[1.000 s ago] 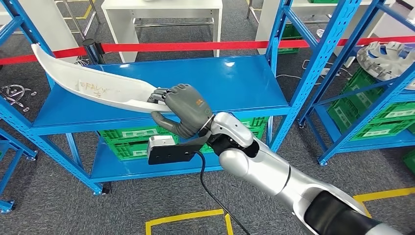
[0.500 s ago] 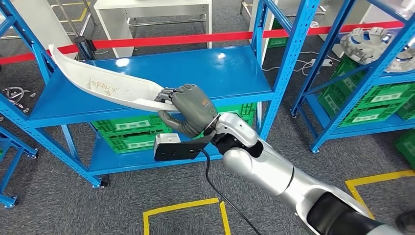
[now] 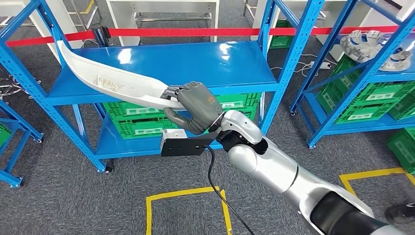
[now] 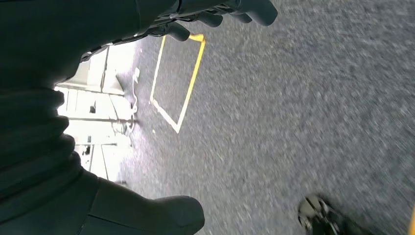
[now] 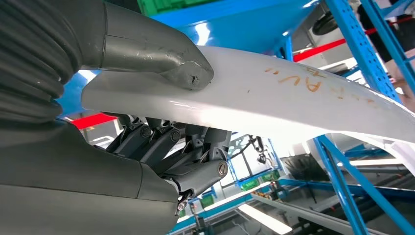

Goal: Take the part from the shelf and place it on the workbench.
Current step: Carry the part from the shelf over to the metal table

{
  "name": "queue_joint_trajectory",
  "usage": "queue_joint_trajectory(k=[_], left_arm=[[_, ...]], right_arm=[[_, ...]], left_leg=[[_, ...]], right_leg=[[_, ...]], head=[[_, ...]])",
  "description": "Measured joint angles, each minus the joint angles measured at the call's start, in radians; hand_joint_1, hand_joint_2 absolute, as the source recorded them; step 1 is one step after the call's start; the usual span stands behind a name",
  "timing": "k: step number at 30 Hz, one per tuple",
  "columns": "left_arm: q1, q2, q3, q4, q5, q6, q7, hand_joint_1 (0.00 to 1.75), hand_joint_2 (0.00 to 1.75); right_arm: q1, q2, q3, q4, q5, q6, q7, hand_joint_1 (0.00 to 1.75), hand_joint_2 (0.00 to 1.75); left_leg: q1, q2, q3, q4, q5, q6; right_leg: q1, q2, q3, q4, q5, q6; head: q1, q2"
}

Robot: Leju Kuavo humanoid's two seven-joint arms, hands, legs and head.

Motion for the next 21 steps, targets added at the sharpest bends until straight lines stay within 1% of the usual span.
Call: queue_joint_trajectory(k=[1, 2, 3, 4, 5, 6, 7, 8, 9, 10, 11, 12, 13, 14, 15, 16, 17, 18, 19, 20, 21], left_arm=[[0.0, 0.0, 0.0, 0.0, -0.002, 0.0, 0.001, 0.0, 1.75], [0.001, 0.001, 0.0, 0.0, -0.003, 0.0, 0.001, 0.0, 1.75], [0.001, 0.0, 0.0, 0.0, -0.005, 0.0, 0.002, 0.0, 1.75], [0.001, 0.0, 0.0, 0.0, -0.007, 0.0, 0.002, 0.0, 1.75], [0.0, 0.0, 0.0, 0.001, -0.009, 0.0, 0.002, 0.0, 1.75], [-0.001, -0.001, -0.001, 0.002, -0.012, 0.0, 0.003, 0.0, 1.75], [-0.002, -0.001, -0.002, 0.002, -0.014, 0.0, 0.005, 0.0, 1.75], [-0.003, -0.001, -0.003, 0.003, -0.016, 0.0, 0.007, 0.0, 1.75], [-0.003, 0.0, -0.005, 0.003, -0.018, 0.0, 0.009, 0.0, 1.75], [-0.003, 0.002, -0.006, 0.003, -0.02, 0.0, 0.011, 0.0, 1.75], [-0.002, 0.004, -0.007, 0.003, -0.021, 0.0, 0.012, 0.0, 1.75], [-0.001, 0.006, -0.008, 0.003, -0.022, 0.0, 0.014, 0.0, 1.75], [0.0, 0.007, -0.008, 0.003, -0.023, 0.0, 0.015, 0.0, 1.75], [0.001, 0.008, -0.008, 0.003, -0.024, 0.0, 0.015, 0.0, 1.75], [0.001, 0.01, -0.008, 0.003, -0.025, 0.0, 0.016, 0.0, 1.75], [0.001, 0.012, -0.008, 0.003, -0.027, 0.0, 0.016, 0.0, 1.75], [0.0, 0.014, -0.008, 0.003, -0.029, 0.0, 0.016, 0.0, 1.75], [0.0, 0.016, -0.008, 0.003, -0.03, 0.0, 0.016, 0.0, 1.75], [0.0, 0.018, -0.008, 0.003, -0.032, 0.0, 0.017, 0.0, 1.75], [0.0, 0.019, -0.008, 0.003, -0.032, 0.0, 0.017, 0.0, 1.75], [-0.001, 0.02, -0.009, 0.003, -0.032, 0.0, 0.016, 0.0, 1.75]], right_arm=[[0.003, -0.008, -0.004, 0.0, -0.003, -0.003, 0.0, 1.75, 1.75], [0.007, -0.014, -0.007, 0.0, -0.005, -0.006, -0.001, 1.75, 1.75], [0.011, -0.02, -0.01, 0.0, -0.007, -0.009, -0.002, 1.75, 1.75], [0.014, -0.025, -0.014, 0.0, -0.008, -0.013, -0.002, 1.75, 1.75], [0.015, -0.027, -0.018, 0.0, -0.009, -0.016, -0.003, 1.75, 1.75], [0.016, -0.029, -0.022, -0.001, -0.009, -0.02, -0.003, 1.75, 1.75], [0.017, -0.029, -0.026, -0.001, -0.008, -0.024, -0.002, 1.75, 1.75], [0.017, -0.03, -0.03, -0.001, -0.008, -0.028, -0.002, 1.75, 1.75], [0.019, -0.031, -0.033, -0.002, -0.007, -0.031, -0.001, 1.75, 1.75], [0.021, -0.033, -0.035, -0.001, -0.007, -0.033, 0.0, 1.75, 1.75], [0.023, -0.034, -0.036, -0.001, -0.006, -0.035, 0.0, 1.75, 1.75], [0.025, -0.035, -0.037, -0.001, -0.006, -0.036, 0.001, 1.75, 1.75], [0.027, -0.036, -0.037, -0.001, -0.006, -0.039, 0.002, 1.75, 1.75], [0.03, -0.036, -0.038, -0.001, -0.005, -0.043, 0.002, 1.75, 1.75], [0.035, -0.036, -0.038, -0.001, -0.005, -0.046, 0.003, 1.75, 1.75], [0.042, -0.036, -0.038, -0.001, -0.004, -0.05, 0.004, 1.75, 1.75], [0.048, -0.036, -0.039, -0.001, -0.003, -0.052, 0.006, 1.75, 1.75], [0.053, -0.035, -0.039, -0.001, -0.001, -0.053, 0.008, 1.75, 1.75], [0.057, -0.035, -0.039, -0.001, 0.001, -0.053, 0.011, 1.75, 1.75], [0.058, -0.035, -0.04, -0.002, 0.004, -0.053, 0.014, 1.75, 1.75], [0.058, -0.033, -0.042, -0.003, 0.006, -0.052, 0.018, 1.75, 1.75]], left_leg=[[-0.003, 0.0, -0.018, 0.002, 0.013, 0.002], [-0.006, 0.0, -0.035, 0.004, 0.024, 0.003], [-0.009, 0.0, -0.05, 0.006, 0.035, 0.003], [-0.011, 0.0, -0.064, 0.009, 0.045, 0.003], [-0.012, 0.0, -0.074, 0.011, 0.054, 0.002], [-0.014, 0.001, -0.082, 0.013, 0.063, -0.001], [-0.015, 0.002, -0.086, 0.012, 0.073, -0.004], [-0.015, 0.002, -0.089, 0.011, 0.082, -0.009], [-0.015, 0.003, -0.09, 0.007, 0.092, -0.015], [-0.014, 0.003, -0.092, 0.003, 0.1, -0.021], [-0.013, 0.002, -0.096, 0.004, 0.095, -0.027], [-0.013, 0.0, -0.105, 0.018, 0.071, -0.034], [-0.012, -0.002, -0.118, 0.052, 0.028, -0.041], [-0.009, -0.003, -0.134, 0.106, -0.027, -0.047], [-0.007, -0.003, -0.149, 0.174, -0.076, -0.053], [-0.004, -0.003, -0.157, 0.237, -0.102, -0.058], [-0.001, -0.003, -0.155, 0.28, -0.103, -0.062], [0.001, -0.003, -0.14, 0.293, -0.084, -0.065], [0.004, -0.003, -0.106, 0.269, -0.055, -0.067], [0.006, -0.003, -0.055, 0.213, -0.04, -0.069], [0.007, -0.003, 0.003, 0.141, -0.042, -0.069]], right_leg=[[0.002, 0.0, -0.006, 0.054, -0.021, -0.003], [0.006, 0.0, 0.002, 0.081, -0.017, -0.007], [0.011, 0.0, 0.026, 0.075, 0.004, -0.013], [0.017, 0.0, 0.068, 0.034, 0.032, -0.022], [0.024, 0.0, 0.123, -0.033, 0.047, -0.032], [0.03, 0.0, 0.179, -0.111, 0.047, -0.042], [0.034, 0.0, 0.218, -0.173, 0.04, -0.048], [0.037, 0.0, 0.24, -0.214, 0.029, -0.051], [0.038, 0.0, 0.244, -0.233, 0.028, -0.052], [0.036, -0.001, 0.237, -0.235, 0.038, -0.054], [0.034, -0.002, 0.23, -0.239, 0.049, -0.058], [0.032, -0.003, 0.221, -0.243, 0.062, -0.064], [0.029, -0.003, 0.209, -0.245, 0.077, -0.069], [0.028, -0.003, 0.195, -0.246, 0.089, -0.071], [0.028, -0.003, 0.179, -0.245, 0.103, -0.073], [0.028, -0.003, 0.163, -0.243, 0.116, -0.071], [0.027, -0.004, 0.147, -0.241, 0.128, -0.069], [0.026, -0.004, 0.13, -0.238, 0.14, -0.066], [0.024, -0.005, 0.112, -0.233, 0.15, -0.062], [0.022, -0.005, 0.096, -0.228, 0.16, -0.057], [0.022, -0.005, 0.082, -0.222, 0.168, -0.052]], head=[[0.001, 0.0], [0.001, 0.0], [0.002, 0.0], [0.003, 0.0], [0.003, 0.0], [0.004, 0.0], [0.004, 0.0], [0.004, 0.0], [0.005, 0.0], [0.005, 0.0], [0.005, 0.0], [0.004, 0.0], [0.001, 0.0], [-0.002, 0.0], [-0.005, 0.0], [-0.006, 0.0], [-0.006, 0.0], [-0.007, 0.0], [-0.007, 0.0], [-0.007, 0.0], [-0.007, 0.0]])
